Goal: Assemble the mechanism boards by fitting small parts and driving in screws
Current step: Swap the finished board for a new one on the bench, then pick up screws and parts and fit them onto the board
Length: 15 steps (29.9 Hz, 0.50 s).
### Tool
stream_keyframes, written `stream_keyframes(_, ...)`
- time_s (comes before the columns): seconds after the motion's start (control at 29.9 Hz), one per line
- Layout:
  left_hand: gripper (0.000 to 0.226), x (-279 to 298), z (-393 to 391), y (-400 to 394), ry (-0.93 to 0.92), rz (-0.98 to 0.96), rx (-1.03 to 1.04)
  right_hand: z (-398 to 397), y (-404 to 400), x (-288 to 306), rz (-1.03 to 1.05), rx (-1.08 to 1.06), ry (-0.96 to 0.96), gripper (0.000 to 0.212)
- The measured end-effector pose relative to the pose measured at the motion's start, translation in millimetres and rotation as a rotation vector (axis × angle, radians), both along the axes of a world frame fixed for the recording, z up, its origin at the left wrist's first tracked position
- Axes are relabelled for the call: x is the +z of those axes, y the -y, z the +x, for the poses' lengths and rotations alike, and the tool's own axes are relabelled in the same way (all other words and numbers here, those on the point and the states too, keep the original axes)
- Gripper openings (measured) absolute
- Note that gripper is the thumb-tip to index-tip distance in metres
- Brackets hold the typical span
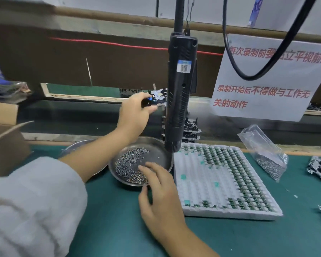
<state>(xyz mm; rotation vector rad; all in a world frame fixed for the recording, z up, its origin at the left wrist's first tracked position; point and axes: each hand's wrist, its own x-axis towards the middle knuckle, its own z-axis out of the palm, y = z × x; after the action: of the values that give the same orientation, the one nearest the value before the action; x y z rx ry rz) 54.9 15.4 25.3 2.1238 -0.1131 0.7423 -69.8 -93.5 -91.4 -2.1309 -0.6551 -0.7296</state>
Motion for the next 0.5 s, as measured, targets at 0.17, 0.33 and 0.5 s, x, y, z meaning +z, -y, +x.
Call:
stream_keyframes(0.17,0.035,-20.0,-81.9,-52.9,0.124,-0.11,0.061,-4.0,-0.6,8.6,0.246,0.09,-0.112,0.051)
stream_keyframes(0.33,0.034,-59.5,-175.0,-82.2,0.114,0.195,0.033,-13.7,3.0,6.4,0.396,0.119,-0.268,0.039)
stream_keyframes(0.5,0.031,-97.0,-218.7,-86.9,0.091,0.519,-0.086,-28.1,13.7,10.8,0.132,0.242,0.014,0.033)
